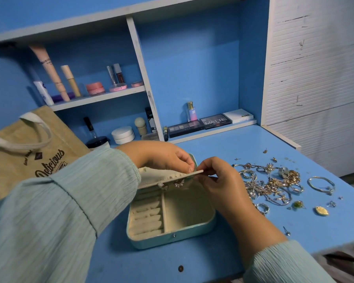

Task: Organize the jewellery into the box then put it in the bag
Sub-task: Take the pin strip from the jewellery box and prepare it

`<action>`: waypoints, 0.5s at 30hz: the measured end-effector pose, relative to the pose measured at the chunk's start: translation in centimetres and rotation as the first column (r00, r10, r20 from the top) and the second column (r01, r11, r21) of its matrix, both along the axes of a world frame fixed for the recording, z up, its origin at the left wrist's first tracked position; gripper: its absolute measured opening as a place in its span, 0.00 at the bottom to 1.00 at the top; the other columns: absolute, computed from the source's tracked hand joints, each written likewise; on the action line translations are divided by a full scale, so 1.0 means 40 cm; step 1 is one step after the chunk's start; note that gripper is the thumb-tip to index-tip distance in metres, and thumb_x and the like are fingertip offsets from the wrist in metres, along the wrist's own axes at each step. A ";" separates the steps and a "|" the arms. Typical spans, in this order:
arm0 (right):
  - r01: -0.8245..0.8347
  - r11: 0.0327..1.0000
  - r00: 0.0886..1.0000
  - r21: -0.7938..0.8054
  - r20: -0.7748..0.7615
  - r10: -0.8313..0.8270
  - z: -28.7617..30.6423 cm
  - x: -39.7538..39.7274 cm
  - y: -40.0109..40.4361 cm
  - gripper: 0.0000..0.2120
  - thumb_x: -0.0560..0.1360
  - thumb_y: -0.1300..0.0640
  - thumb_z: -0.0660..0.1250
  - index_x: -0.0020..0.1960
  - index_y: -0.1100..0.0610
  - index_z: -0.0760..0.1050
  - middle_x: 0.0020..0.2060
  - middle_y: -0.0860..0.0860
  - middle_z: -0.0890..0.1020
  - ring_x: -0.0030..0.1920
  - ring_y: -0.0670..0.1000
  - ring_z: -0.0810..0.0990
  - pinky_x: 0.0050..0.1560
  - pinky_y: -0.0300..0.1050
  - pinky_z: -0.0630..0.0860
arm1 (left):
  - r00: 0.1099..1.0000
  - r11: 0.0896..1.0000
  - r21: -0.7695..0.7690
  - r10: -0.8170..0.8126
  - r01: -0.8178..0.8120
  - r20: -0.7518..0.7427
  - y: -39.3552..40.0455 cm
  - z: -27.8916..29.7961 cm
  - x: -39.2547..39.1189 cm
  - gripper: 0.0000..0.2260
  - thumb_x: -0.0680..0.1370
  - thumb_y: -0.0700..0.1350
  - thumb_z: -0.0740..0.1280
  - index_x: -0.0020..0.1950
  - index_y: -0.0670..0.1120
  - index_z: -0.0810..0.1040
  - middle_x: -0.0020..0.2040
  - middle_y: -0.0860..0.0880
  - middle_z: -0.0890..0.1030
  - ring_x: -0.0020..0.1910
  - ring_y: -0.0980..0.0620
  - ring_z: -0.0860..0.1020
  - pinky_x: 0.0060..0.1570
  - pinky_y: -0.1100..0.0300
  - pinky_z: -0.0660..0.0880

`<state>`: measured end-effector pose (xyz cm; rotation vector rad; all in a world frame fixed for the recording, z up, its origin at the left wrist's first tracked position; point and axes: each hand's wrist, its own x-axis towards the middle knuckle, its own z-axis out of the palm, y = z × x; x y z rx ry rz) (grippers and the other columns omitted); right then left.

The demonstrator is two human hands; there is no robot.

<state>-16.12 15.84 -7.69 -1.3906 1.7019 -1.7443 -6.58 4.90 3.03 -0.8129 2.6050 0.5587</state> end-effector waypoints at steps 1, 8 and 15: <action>0.001 1.000 1.000 -0.003 0.008 -0.001 -0.001 0.000 -0.002 0.14 0.73 0.63 0.69 0.37 0.46 0.71 0.35 0.43 0.78 0.37 0.35 0.74 0.36 0.27 0.69 | 1.000 1.000 -0.011 0.016 -0.016 -0.014 0.000 -0.001 0.003 0.04 0.78 0.50 0.63 0.46 0.57 0.76 0.44 0.60 0.76 0.46 0.60 0.73 0.55 0.62 0.68; 0.009 0.998 0.998 -0.066 -0.054 -0.013 -0.005 0.007 -0.014 0.15 0.73 0.64 0.69 0.40 0.44 0.70 0.39 0.42 0.78 0.43 0.39 0.77 0.42 0.29 0.73 | 0.972 0.981 -0.131 0.115 -0.144 -0.205 0.036 0.017 0.038 0.09 0.80 0.52 0.59 0.55 0.57 0.78 0.52 0.61 0.76 0.56 0.59 0.73 0.58 0.63 0.68; 0.016 0.997 0.996 -0.080 -0.088 -0.023 0.004 0.013 -0.014 0.15 0.73 0.65 0.69 0.42 0.46 0.70 0.41 0.47 0.78 0.42 0.39 0.77 0.43 0.29 0.73 | 0.860 0.902 -0.292 0.145 -0.319 -0.490 0.104 0.003 0.110 0.07 0.79 0.55 0.59 0.51 0.59 0.77 0.47 0.64 0.74 0.59 0.55 0.71 0.62 0.52 0.66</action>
